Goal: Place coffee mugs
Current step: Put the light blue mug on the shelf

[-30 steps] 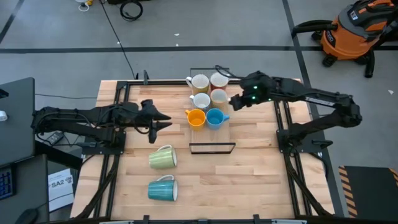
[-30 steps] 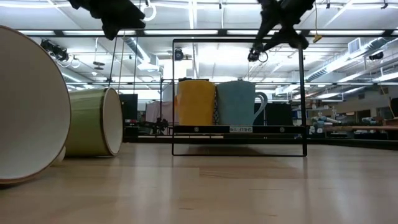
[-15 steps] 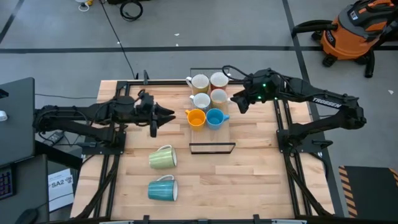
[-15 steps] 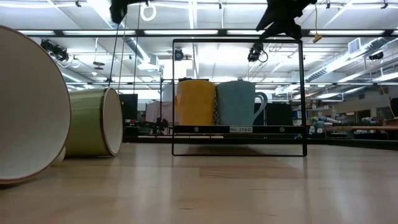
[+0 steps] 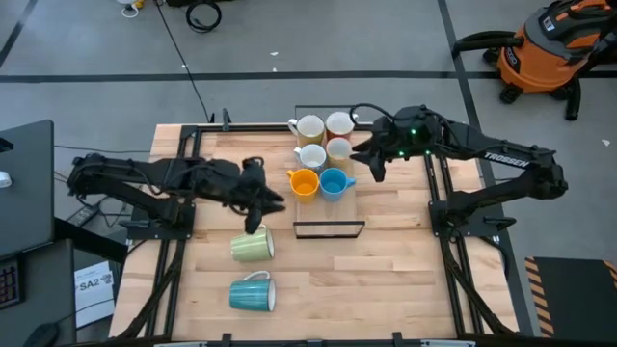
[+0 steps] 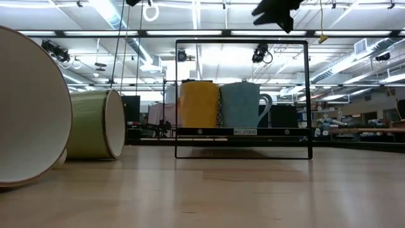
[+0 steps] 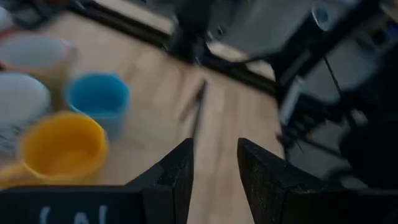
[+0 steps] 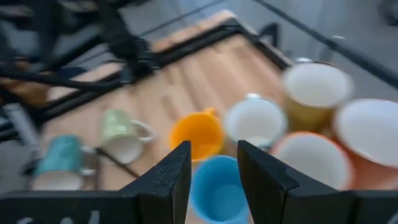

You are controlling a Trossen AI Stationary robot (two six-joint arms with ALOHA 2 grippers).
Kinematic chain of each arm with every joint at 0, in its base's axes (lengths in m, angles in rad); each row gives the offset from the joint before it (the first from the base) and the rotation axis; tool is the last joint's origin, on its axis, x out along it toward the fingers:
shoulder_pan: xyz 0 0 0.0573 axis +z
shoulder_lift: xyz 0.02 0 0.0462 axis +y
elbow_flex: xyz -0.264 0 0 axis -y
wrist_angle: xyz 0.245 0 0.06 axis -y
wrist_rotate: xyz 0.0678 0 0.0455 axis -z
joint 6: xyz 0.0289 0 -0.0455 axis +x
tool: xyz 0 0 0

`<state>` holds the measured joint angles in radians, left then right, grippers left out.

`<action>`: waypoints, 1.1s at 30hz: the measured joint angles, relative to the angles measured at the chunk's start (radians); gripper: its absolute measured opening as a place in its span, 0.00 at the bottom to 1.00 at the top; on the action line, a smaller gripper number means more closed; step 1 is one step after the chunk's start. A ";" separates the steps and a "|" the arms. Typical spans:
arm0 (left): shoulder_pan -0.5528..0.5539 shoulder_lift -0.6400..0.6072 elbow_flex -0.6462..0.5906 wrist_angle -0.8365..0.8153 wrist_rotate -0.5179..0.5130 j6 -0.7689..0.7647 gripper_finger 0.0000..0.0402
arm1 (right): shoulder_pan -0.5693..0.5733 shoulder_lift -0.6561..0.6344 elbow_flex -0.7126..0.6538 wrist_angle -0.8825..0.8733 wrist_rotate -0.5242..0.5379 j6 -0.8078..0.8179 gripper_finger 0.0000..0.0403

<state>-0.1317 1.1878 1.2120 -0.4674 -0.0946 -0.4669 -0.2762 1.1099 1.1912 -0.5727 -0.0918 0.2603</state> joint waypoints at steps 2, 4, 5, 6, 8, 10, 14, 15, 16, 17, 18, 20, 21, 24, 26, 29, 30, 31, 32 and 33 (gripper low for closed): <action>-0.026 0.007 0.009 -0.014 0.040 -0.026 0.32 | 0.019 0.000 0.000 0.026 -0.046 0.001 0.34; -0.051 0.007 0.009 -0.043 0.083 -0.056 0.32 | 0.045 0.000 0.000 0.048 -0.077 0.007 0.34; -0.066 0.007 0.009 -0.054 0.104 -0.076 0.32 | 0.061 0.000 0.000 0.060 -0.085 0.021 0.34; -0.081 0.007 0.009 -0.065 0.129 -0.095 0.32 | 0.076 0.000 0.000 0.072 -0.087 0.040 0.34; -0.113 0.006 0.009 -0.099 0.171 -0.130 0.32 | 0.113 0.000 0.000 0.100 -0.083 0.080 0.34; -0.147 0.005 0.009 -0.128 0.209 -0.158 0.32 | 0.153 0.000 0.000 0.125 -0.062 0.123 0.34; -0.218 0.005 0.009 -0.192 0.237 -0.199 0.32 | 0.253 0.004 0.000 0.183 0.022 0.216 0.34; -0.236 0.005 0.009 -0.209 0.237 -0.207 0.32 | 0.280 0.011 0.000 0.204 0.050 0.234 0.34; -0.254 0.005 0.009 -0.226 0.238 -0.217 0.32 | 0.308 0.017 0.000 0.219 0.075 0.249 0.34; -0.272 0.005 0.009 -0.240 0.237 -0.232 0.32 | 0.336 0.028 0.000 0.234 0.098 0.261 0.34; -0.292 0.005 0.009 -0.250 0.236 -0.249 0.32 | 0.360 0.042 0.000 0.264 0.118 0.269 0.34; -0.333 0.005 0.009 -0.268 0.236 -0.303 0.32 | 0.403 0.071 0.000 0.300 0.132 0.281 0.34; -0.352 0.005 0.009 -0.273 0.236 -0.338 0.32 | 0.420 0.088 0.000 0.320 0.133 0.285 0.34; -0.412 0.005 0.009 -0.272 0.216 -0.449 0.32 | 0.465 0.138 0.000 0.369 0.133 0.290 0.34; -0.458 0.005 0.009 -0.275 0.174 -0.522 0.32 | 0.487 0.172 0.000 0.386 0.130 0.290 0.34; -0.534 0.006 0.009 -0.301 0.115 -0.602 0.32 | 0.516 0.221 0.000 0.403 0.116 0.297 0.34; -0.559 0.010 0.009 -0.313 0.099 -0.627 0.32 | 0.526 0.238 0.000 0.409 0.107 0.298 0.34; -0.581 0.017 0.009 -0.329 0.087 -0.649 0.32 | 0.534 0.255 0.000 0.421 0.095 0.298 0.34; -0.606 0.025 0.008 -0.349 0.077 -0.665 0.32 | 0.543 0.271 0.000 0.430 0.083 0.299 0.34; -0.630 0.036 0.008 -0.366 0.068 -0.682 0.32 | 0.552 0.289 0.000 0.437 0.070 0.300 0.34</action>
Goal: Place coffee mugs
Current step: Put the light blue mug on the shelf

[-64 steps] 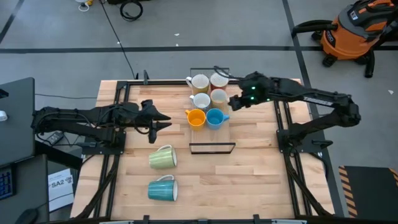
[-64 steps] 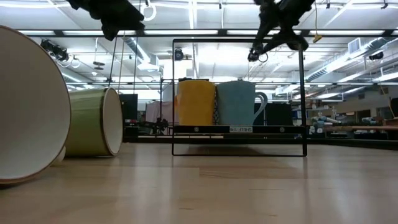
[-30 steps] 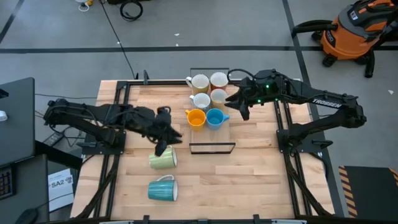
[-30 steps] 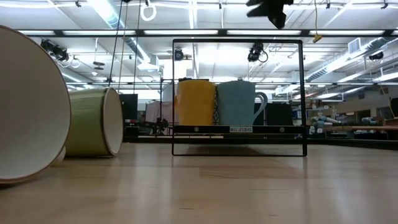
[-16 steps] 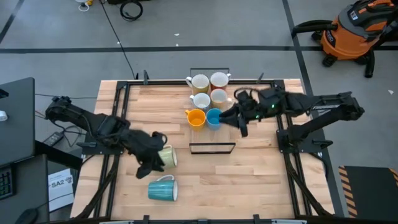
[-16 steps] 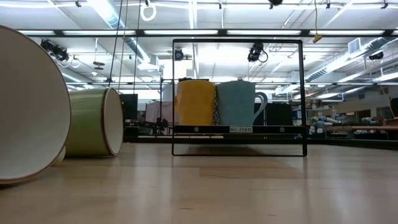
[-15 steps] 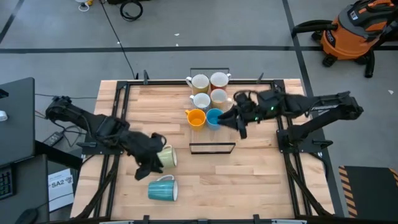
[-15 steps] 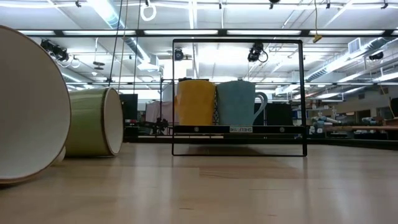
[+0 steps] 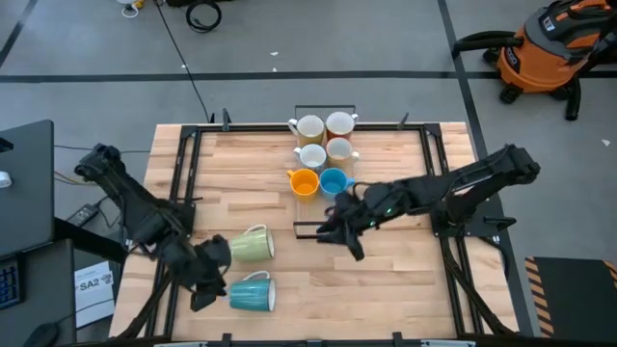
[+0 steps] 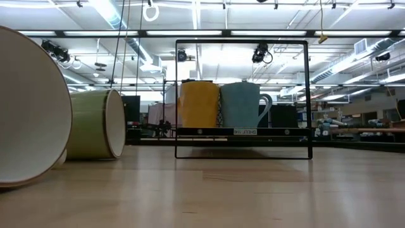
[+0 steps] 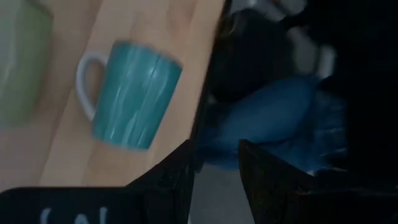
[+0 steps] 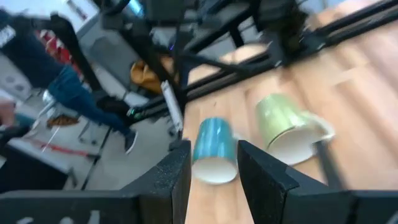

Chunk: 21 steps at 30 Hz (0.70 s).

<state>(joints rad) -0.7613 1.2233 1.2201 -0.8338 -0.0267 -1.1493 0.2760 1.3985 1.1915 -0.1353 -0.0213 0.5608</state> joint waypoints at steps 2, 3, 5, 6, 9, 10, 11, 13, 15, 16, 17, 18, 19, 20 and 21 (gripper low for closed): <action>-0.042 0.027 0.000 -0.033 -0.010 -0.034 0.32 | 0.018 0.036 0.000 0.025 -0.023 0.015 0.34; -0.060 0.045 0.000 -0.045 -0.010 -0.050 0.32 | 0.027 0.054 0.000 0.041 -0.033 0.021 0.34; -0.093 0.083 0.000 -0.064 -0.010 -0.082 0.32 | 0.045 0.092 0.000 0.074 -0.055 0.021 0.34; -0.107 0.101 0.000 -0.067 -0.010 -0.099 0.32 | 0.053 0.112 0.000 0.088 -0.064 0.016 0.34; -0.139 0.158 0.000 -0.069 -0.010 -0.131 0.32 | 0.071 0.173 0.000 0.136 -0.078 0.015 0.34; -0.147 0.177 0.000 -0.069 -0.010 -0.140 0.32 | 0.075 0.194 0.000 0.155 -0.078 0.015 0.34; -0.153 0.196 0.000 -0.070 -0.010 -0.149 0.32 | 0.079 0.213 0.000 0.173 -0.079 0.015 0.34; -0.161 0.233 0.000 -0.070 -0.010 -0.150 0.32 | 0.083 0.248 0.000 0.199 -0.079 0.015 0.34; -0.165 0.271 0.000 -0.070 -0.010 -0.160 0.32 | 0.084 0.283 0.000 0.226 -0.080 0.019 0.34; -0.165 0.290 0.000 -0.070 -0.010 -0.175 0.32 | 0.085 0.298 0.000 0.232 -0.084 0.026 0.34; -0.165 0.310 0.000 -0.068 -0.009 -0.185 0.32 | 0.085 0.313 0.000 0.239 -0.094 0.039 0.34; -0.165 0.328 0.000 -0.065 -0.007 -0.195 0.32 | 0.084 0.327 0.000 0.251 -0.104 0.052 0.34; -0.168 0.347 0.000 -0.064 -0.005 -0.201 0.32 | 0.084 0.341 0.000 0.266 -0.109 0.068 0.34; -0.171 0.364 0.000 -0.064 -0.006 -0.204 0.32 | 0.084 0.355 0.000 0.282 -0.110 0.084 0.34; -0.173 0.381 0.000 -0.062 -0.006 -0.207 0.32 | 0.084 0.370 0.000 0.301 -0.110 0.105 0.34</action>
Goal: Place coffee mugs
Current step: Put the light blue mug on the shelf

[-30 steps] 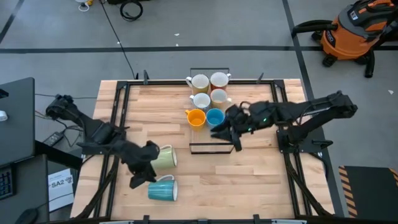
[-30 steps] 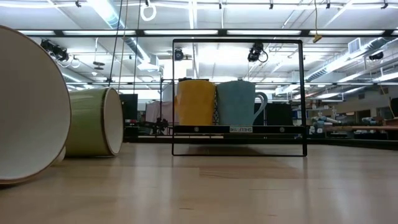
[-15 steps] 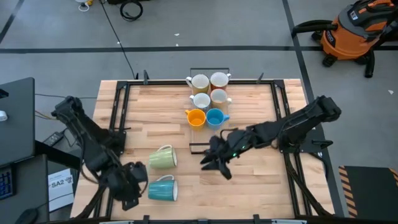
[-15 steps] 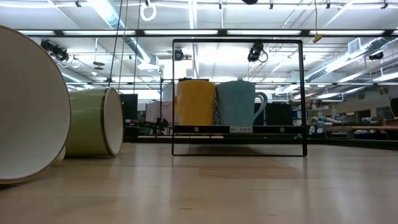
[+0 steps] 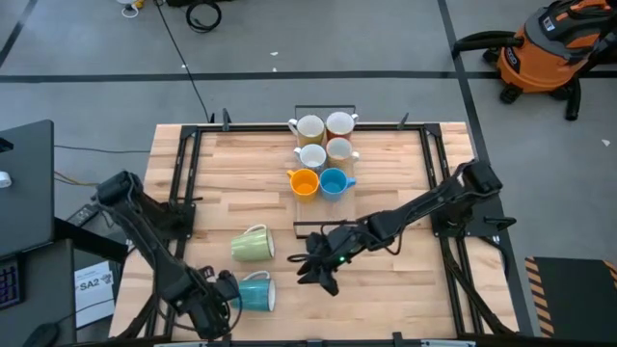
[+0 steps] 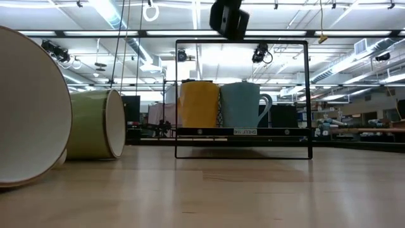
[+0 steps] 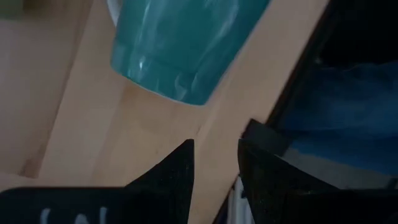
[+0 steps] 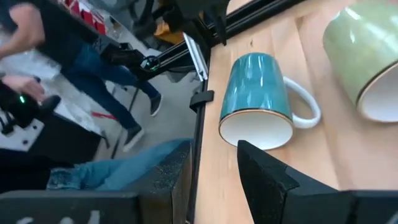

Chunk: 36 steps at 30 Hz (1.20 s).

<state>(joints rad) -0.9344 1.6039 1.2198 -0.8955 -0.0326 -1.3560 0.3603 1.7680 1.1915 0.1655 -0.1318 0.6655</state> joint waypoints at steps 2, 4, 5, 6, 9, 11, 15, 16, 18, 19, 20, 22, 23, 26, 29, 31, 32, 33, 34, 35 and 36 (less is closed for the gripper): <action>-0.003 0.037 0.000 0.005 0.000 -0.009 0.32 | 0.001 0.029 0.000 0.041 0.000 0.045 0.34; -0.009 0.069 0.000 0.003 0.002 -0.016 0.32 | 0.006 0.057 0.000 0.081 0.000 0.078 0.34; -0.013 0.083 0.000 0.004 0.002 -0.016 0.32 | 0.010 0.071 0.000 0.099 -0.001 0.089 0.34; -0.013 0.096 0.000 0.004 0.003 -0.017 0.32 | 0.013 0.083 0.000 0.108 -0.001 0.099 0.34; -0.013 0.131 0.000 -0.003 0.003 -0.022 0.32 | 0.022 0.118 0.000 0.150 -0.002 0.144 0.34; -0.013 0.147 0.000 -0.004 0.000 -0.025 0.32 | 0.025 0.133 0.000 0.173 -0.002 0.167 0.34; -0.012 0.171 0.000 -0.010 -0.030 -0.052 0.32 | 0.027 0.146 -0.001 0.192 -0.001 0.177 0.34; -0.011 0.172 0.000 -0.005 -0.044 -0.054 0.32 | 0.028 0.146 -0.001 0.192 0.005 0.177 0.34; -0.011 0.172 0.000 0.005 -0.071 -0.052 0.32 | 0.028 0.145 0.000 0.188 0.020 0.173 0.34; -0.009 0.172 0.000 0.014 -0.084 -0.051 0.32 | 0.028 0.145 0.000 0.185 0.026 0.174 0.34; -0.006 0.172 0.000 0.024 -0.099 -0.050 0.32 | 0.028 0.145 0.000 0.184 0.031 0.177 0.34; -0.005 0.172 0.000 0.040 -0.124 -0.050 0.32 | 0.029 0.145 0.000 0.170 0.043 0.187 0.34; -0.002 0.172 0.000 0.047 -0.135 -0.050 0.32 | 0.029 0.145 0.000 0.158 0.052 0.193 0.33; 0.013 0.172 0.000 0.063 -0.159 -0.048 0.32 | 0.029 0.145 0.000 0.138 0.065 0.196 0.33; 0.032 0.172 0.000 0.071 -0.193 -0.043 0.32 | 0.031 0.145 0.000 0.110 0.094 0.196 0.33; 0.047 0.172 0.000 0.082 -0.203 -0.017 0.32 | 0.032 0.145 0.000 0.104 0.114 0.196 0.33; 0.055 0.172 0.000 0.088 -0.205 0.004 0.32 | 0.032 0.145 0.000 0.103 0.119 0.196 0.33; 0.063 0.172 0.000 0.097 -0.208 0.022 0.32 | 0.033 0.145 0.000 0.101 0.123 0.196 0.33; 0.071 0.172 0.000 0.107 -0.217 0.037 0.32 | 0.033 0.145 0.000 0.094 0.127 0.196 0.33; 0.079 0.172 0.000 0.117 -0.230 0.057 0.32 | 0.033 0.145 0.000 0.086 0.136 0.196 0.33; 0.087 0.172 0.000 0.127 -0.240 0.073 0.32 | 0.034 0.145 0.000 0.077 0.144 0.196 0.33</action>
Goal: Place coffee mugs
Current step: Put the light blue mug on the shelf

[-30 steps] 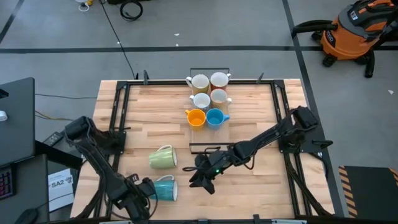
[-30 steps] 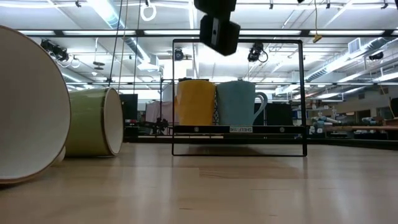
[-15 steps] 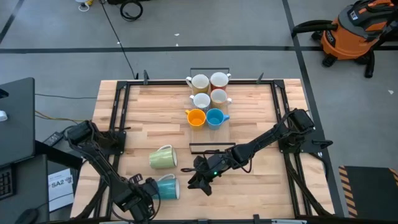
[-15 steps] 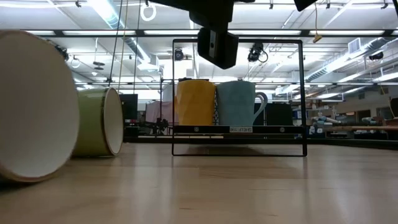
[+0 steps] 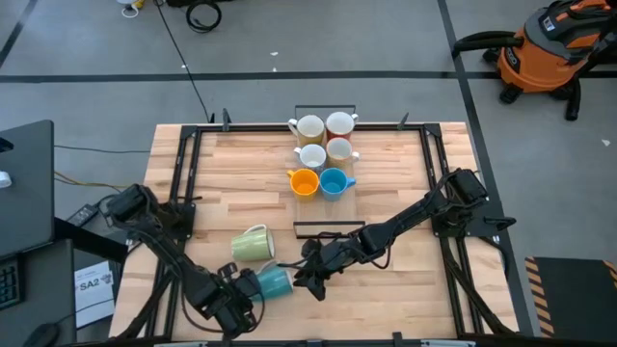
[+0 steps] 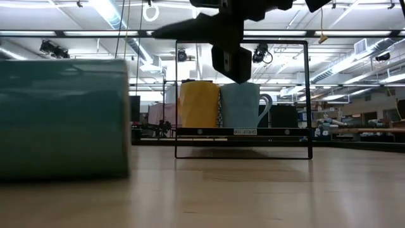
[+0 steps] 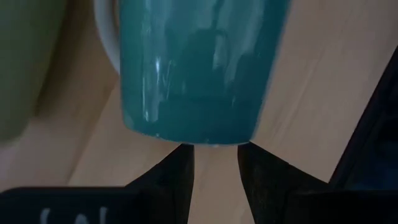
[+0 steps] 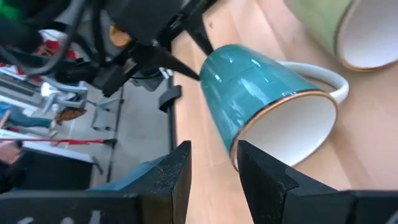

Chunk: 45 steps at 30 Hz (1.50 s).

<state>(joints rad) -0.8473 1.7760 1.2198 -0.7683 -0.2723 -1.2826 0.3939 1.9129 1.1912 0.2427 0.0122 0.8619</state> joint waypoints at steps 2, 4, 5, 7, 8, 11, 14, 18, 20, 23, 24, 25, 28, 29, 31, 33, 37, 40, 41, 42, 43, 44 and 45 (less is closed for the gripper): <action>0.019 0.000 0.000 0.021 -0.015 0.041 0.32 | 0.000 0.000 0.000 -0.025 0.018 0.000 0.33; 0.038 0.000 0.000 0.039 -0.021 0.074 0.32 | 0.000 0.000 0.000 -0.054 0.031 0.000 0.33; 0.047 0.000 0.000 0.045 -0.025 0.092 0.32 | 0.000 0.000 0.000 -0.067 0.035 0.000 0.33; 0.063 0.000 0.000 0.057 -0.024 0.127 0.32 | 0.000 0.000 0.000 -0.092 0.051 0.000 0.33; 0.070 0.000 0.000 0.063 -0.025 0.143 0.32 | 0.000 0.000 0.000 -0.100 0.055 0.000 0.33; 0.086 0.000 0.000 0.079 -0.024 0.181 0.32 | 0.000 -0.001 0.000 -0.119 0.074 0.000 0.33; 0.094 0.000 0.000 0.092 -0.022 0.203 0.32 | 0.000 -0.003 0.002 -0.139 0.097 0.000 0.33; 0.098 0.000 0.000 0.091 -0.022 0.206 0.32 | 0.000 -0.003 0.002 -0.143 0.099 -0.001 0.33; 0.098 0.000 0.000 0.091 -0.032 0.206 0.32 | 0.000 -0.003 0.002 -0.146 0.100 -0.006 0.33; 0.098 0.000 0.000 0.091 -0.050 0.207 0.32 | 0.000 -0.003 0.002 -0.149 0.101 -0.007 0.33; 0.100 0.000 0.000 0.093 -0.052 0.213 0.32 | 0.000 -0.003 0.002 -0.149 0.101 -0.008 0.33; 0.102 0.000 0.000 0.096 -0.054 0.218 0.32 | 0.000 -0.003 0.002 -0.150 0.101 -0.008 0.33; 0.105 0.000 0.000 0.106 -0.064 0.221 0.32 | 0.000 -0.003 0.001 -0.164 0.109 0.001 0.33; 0.105 0.000 0.000 0.105 -0.065 0.221 0.32 | 0.000 -0.003 0.002 -0.173 0.116 0.012 0.33; 0.105 0.000 0.000 0.107 -0.063 0.222 0.32 | 0.000 -0.003 0.002 -0.189 0.124 0.029 0.33; 0.105 0.000 0.000 0.106 -0.057 0.221 0.32 | 0.002 -0.003 0.002 -0.194 0.124 0.029 0.33; 0.104 0.000 0.000 0.106 -0.046 0.221 0.32 | 0.004 -0.001 0.000 -0.201 0.119 0.028 0.33; 0.104 0.000 0.000 0.105 -0.046 0.221 0.32 | 0.005 -0.002 0.000 -0.184 0.068 0.028 0.33; 0.104 0.000 0.000 0.105 -0.046 0.221 0.32 | 0.005 -0.002 0.000 -0.173 0.052 0.027 0.33; 0.104 0.000 0.000 0.105 -0.046 0.221 0.32 | 0.005 -0.002 0.000 -0.161 0.042 0.027 0.33; 0.104 0.000 0.000 0.105 -0.046 0.221 0.32 | 0.005 -0.003 0.000 -0.151 0.041 0.027 0.33; 0.104 0.000 0.000 0.105 -0.046 0.221 0.32 | 0.005 -0.005 0.000 -0.147 0.042 0.026 0.33; 0.104 0.000 0.000 0.105 -0.046 0.221 0.32 | 0.005 -0.007 0.000 -0.145 0.047 0.026 0.33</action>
<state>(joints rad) -0.7433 1.7760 1.2198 -0.6632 -0.3180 -1.0620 0.3992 1.9057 1.1908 0.0976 0.0590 0.8879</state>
